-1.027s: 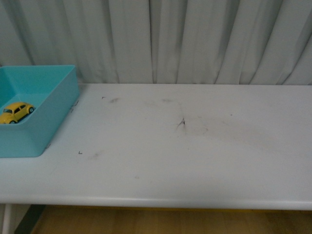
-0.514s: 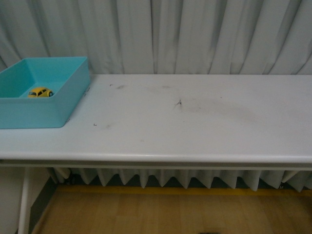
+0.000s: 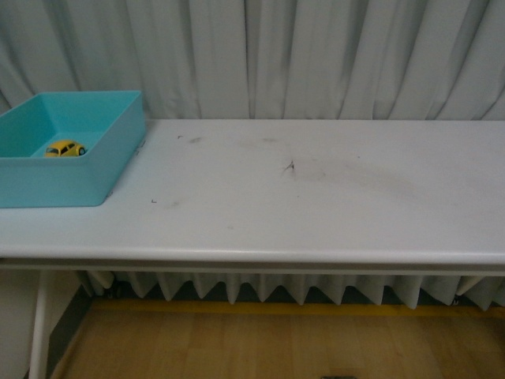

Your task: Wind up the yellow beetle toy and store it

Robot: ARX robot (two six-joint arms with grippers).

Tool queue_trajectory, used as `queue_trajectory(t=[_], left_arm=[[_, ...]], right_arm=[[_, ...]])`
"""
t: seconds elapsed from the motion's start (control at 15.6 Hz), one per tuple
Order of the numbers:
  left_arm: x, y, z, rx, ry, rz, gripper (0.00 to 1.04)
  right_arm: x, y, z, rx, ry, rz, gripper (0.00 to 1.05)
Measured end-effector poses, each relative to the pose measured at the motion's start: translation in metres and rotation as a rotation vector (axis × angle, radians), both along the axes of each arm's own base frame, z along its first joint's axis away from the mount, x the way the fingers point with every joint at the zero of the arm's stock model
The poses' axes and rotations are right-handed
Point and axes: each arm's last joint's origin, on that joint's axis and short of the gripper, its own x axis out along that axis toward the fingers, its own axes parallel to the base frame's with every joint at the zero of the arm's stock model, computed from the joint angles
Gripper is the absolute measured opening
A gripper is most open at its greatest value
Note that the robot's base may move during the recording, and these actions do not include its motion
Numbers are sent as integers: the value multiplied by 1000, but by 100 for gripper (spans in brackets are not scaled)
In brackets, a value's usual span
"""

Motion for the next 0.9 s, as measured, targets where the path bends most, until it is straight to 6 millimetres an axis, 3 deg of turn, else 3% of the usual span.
queue_trajectory(t=[0.9], left_arm=[[0, 0, 0, 0, 1, 0, 98]], right_arm=[[0, 0, 0, 4, -2, 0, 98]])
